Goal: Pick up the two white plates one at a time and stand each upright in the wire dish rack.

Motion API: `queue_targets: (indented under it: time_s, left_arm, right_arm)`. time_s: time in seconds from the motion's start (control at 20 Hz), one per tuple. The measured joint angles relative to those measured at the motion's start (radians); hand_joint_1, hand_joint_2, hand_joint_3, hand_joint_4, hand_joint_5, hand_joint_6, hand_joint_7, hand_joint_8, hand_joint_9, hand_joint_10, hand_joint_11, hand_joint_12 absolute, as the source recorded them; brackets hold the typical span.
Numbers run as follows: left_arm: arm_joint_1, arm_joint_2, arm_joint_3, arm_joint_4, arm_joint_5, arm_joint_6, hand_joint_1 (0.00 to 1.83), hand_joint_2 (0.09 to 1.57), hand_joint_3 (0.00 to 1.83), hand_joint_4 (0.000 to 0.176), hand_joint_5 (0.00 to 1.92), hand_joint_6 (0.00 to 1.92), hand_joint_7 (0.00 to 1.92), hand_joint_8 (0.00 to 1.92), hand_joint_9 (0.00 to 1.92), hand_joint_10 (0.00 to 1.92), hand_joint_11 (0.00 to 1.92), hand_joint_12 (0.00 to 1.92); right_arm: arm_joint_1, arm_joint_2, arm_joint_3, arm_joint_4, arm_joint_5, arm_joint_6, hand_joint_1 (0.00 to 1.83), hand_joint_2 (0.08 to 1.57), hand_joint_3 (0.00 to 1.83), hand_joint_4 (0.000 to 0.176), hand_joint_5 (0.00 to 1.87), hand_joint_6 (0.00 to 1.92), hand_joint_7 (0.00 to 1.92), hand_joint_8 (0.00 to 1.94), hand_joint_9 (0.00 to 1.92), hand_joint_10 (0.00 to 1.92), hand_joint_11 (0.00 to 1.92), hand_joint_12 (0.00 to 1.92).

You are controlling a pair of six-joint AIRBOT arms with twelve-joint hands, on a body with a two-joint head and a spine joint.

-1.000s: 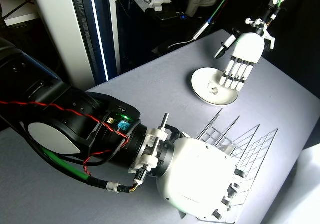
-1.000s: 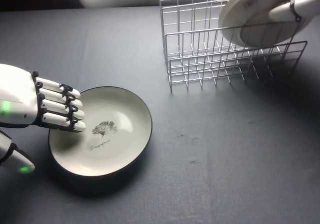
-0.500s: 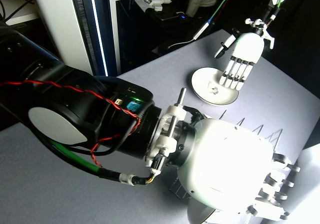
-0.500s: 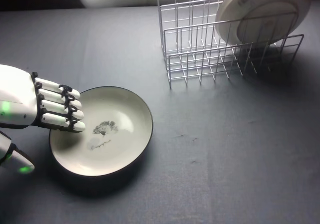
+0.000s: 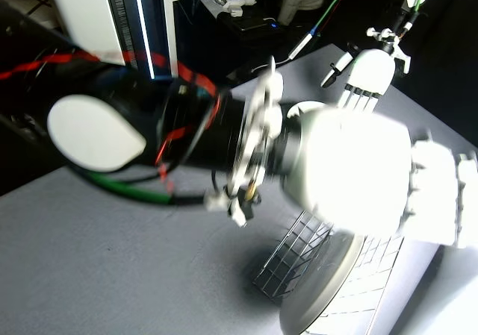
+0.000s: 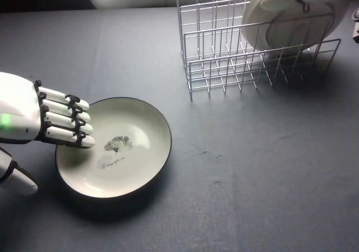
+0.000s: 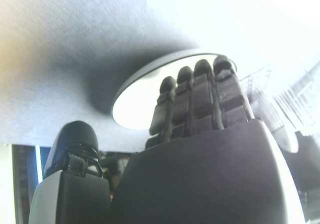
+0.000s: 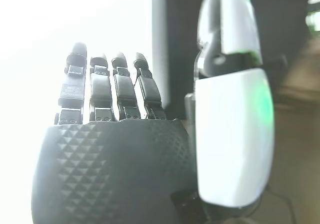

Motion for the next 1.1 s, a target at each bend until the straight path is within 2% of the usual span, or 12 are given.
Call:
queue_targets:
  time_s: [0.1,0.2,0.3,0.5,0.65,0.8,0.85,1.0,1.05,1.1]
  left_arm:
    - [0.011,-0.001,0.002,-0.011,0.000,0.002,0.00,1.24,0.00,0.000,0.05,0.00,0.05,0.00,0.03,0.00,0.01,0.00]
    - [0.031,-0.006,0.009,-0.018,-0.002,0.000,0.00,1.24,0.00,0.000,0.09,0.01,0.09,0.01,0.07,0.02,0.05,0.02]
    - [0.046,-0.010,0.010,-0.024,-0.004,-0.003,0.00,1.24,0.00,0.000,0.07,0.01,0.06,0.00,0.03,0.00,0.01,0.01]
    - [0.073,-0.011,0.012,-0.050,-0.006,-0.015,0.00,1.24,0.00,0.000,0.05,0.00,0.05,0.00,0.03,0.00,0.01,0.01]
    - [0.112,-0.012,0.014,-0.084,-0.010,-0.032,0.00,1.24,0.00,0.000,0.07,0.01,0.07,0.01,0.05,0.01,0.02,0.02]
    - [0.153,-0.020,0.027,-0.123,-0.022,-0.055,0.00,1.25,0.00,0.000,0.08,0.01,0.08,0.01,0.05,0.01,0.02,0.02]
    - [0.171,-0.024,0.033,-0.146,-0.030,-0.066,0.00,1.24,0.00,0.000,0.08,0.01,0.08,0.00,0.05,0.01,0.02,0.03]
    - [0.183,-0.024,0.034,-0.157,-0.032,-0.068,0.00,1.25,0.00,0.000,0.07,0.00,0.07,0.00,0.04,0.00,0.01,0.03]
    - [0.188,-0.025,0.035,-0.161,-0.034,-0.071,0.00,1.25,0.00,0.000,0.11,0.02,0.10,0.01,0.08,0.01,0.04,0.05]
    - [0.195,-0.027,0.039,-0.172,-0.037,-0.074,0.00,1.25,0.00,0.000,0.12,0.01,0.13,0.01,0.11,0.00,0.01,0.22]
  right_arm:
    - [-0.015,0.001,-0.014,-0.147,0.075,-0.005,1.28,0.92,0.00,0.000,0.04,0.00,0.00,0.00,0.00,0.00,0.00,0.17]
    - [-0.031,0.001,-0.027,-0.285,0.125,-0.009,1.30,0.92,0.00,0.000,0.00,0.00,0.00,0.00,0.00,0.00,0.00,0.05]
    - [-0.041,0.002,-0.048,-0.356,0.167,-0.010,1.35,0.95,0.01,0.000,0.00,0.00,0.00,0.00,0.00,0.00,0.00,0.00]
    - [-0.052,0.003,-0.076,-0.407,0.204,-0.021,1.44,0.96,0.01,0.000,0.00,0.00,0.00,0.00,0.00,0.00,0.00,0.00]
    - [-0.077,0.005,-0.098,-0.447,0.193,-0.022,1.44,0.95,0.01,0.000,0.00,0.00,0.00,0.00,0.00,0.00,0.00,0.00]
    - [-0.101,0.005,-0.127,-0.443,0.159,-0.024,1.44,0.96,0.00,0.000,0.00,0.00,0.00,0.00,0.00,0.00,0.00,0.00]
    - [-0.130,0.000,-0.148,-0.444,0.116,-0.025,1.42,0.96,0.01,0.000,0.00,0.00,0.00,0.00,0.00,0.00,0.00,0.00]
    - [-0.151,-0.025,-0.149,-0.443,0.075,-0.026,1.44,0.96,0.01,0.000,0.00,0.00,0.00,0.00,0.00,0.00,0.00,0.00]
    - [-0.157,-0.037,-0.149,-0.440,0.062,-0.026,1.43,0.97,0.01,0.000,0.00,0.00,0.00,0.00,0.00,0.00,0.00,0.00]
    - [-0.157,-0.049,-0.149,-0.439,0.048,-0.027,1.41,0.98,0.01,0.000,0.00,0.00,0.00,0.00,0.00,0.00,0.00,0.00]
